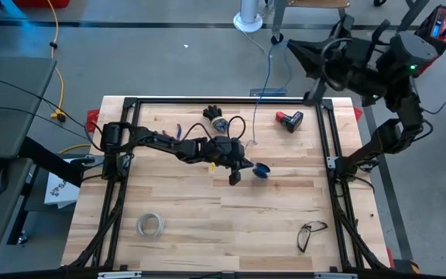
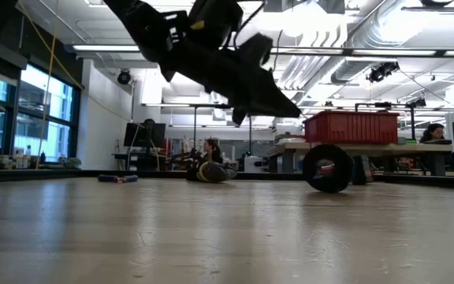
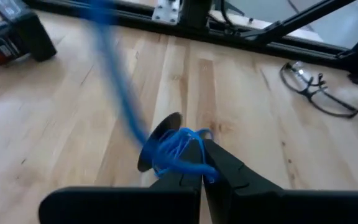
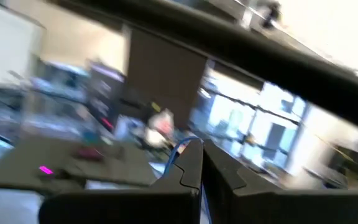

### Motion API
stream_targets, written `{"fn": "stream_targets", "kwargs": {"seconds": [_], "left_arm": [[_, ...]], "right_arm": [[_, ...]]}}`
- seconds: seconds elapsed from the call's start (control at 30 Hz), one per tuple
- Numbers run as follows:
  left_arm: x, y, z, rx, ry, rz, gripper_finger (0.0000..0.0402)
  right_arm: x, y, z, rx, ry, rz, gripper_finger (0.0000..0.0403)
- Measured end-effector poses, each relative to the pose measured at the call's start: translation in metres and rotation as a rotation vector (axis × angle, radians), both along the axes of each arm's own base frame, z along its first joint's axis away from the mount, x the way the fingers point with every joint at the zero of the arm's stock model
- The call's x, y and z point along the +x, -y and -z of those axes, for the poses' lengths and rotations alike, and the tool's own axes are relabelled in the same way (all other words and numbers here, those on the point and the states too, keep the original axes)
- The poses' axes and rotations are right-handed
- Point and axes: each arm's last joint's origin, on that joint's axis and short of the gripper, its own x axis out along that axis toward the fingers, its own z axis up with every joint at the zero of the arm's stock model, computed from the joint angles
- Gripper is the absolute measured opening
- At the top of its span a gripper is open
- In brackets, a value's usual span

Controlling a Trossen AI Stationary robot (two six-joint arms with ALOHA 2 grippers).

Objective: Coil cords
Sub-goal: Uncoil the blue wire from the black spool

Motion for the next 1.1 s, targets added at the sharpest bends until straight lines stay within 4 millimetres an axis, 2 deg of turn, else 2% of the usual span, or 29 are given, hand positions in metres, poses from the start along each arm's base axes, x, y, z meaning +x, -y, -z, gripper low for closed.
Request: {"fn": "stream_targets", "kwargs": {"seconds": [0.17,0.47,0.7,0.93,1.0,1.1], "left_arm": [[-0.004,0.001,-0.016,0.019,0.029,0.013,0.0000],[-0.015,0.002,-0.050,0.051,0.107,0.030,0.0000],[-0.024,0.004,-0.062,0.048,0.079,0.034,0.0000],[-0.042,0.006,-0.085,0.054,0.058,0.040,0.0000],[-0.047,0.006,-0.093,0.070,0.059,0.040,0.0000],[-0.056,0.005,-0.100,0.096,0.037,0.016,0.0000]], "right_arm": [[0.001,0.020,0.021,0.128,-0.171,0.216,0.0000],[0.003,0.077,0.079,0.475,-0.476,0.492,0.0000],[0.020,0.104,0.128,0.630,-0.682,0.451,0.0000],[0.038,0.111,0.177,0.703,-0.883,0.361,0.0001],[0.043,0.112,0.190,0.727,-0.914,0.329,0.0011],[0.052,0.115,0.211,0.775,-0.918,0.311,0.0046]]}}
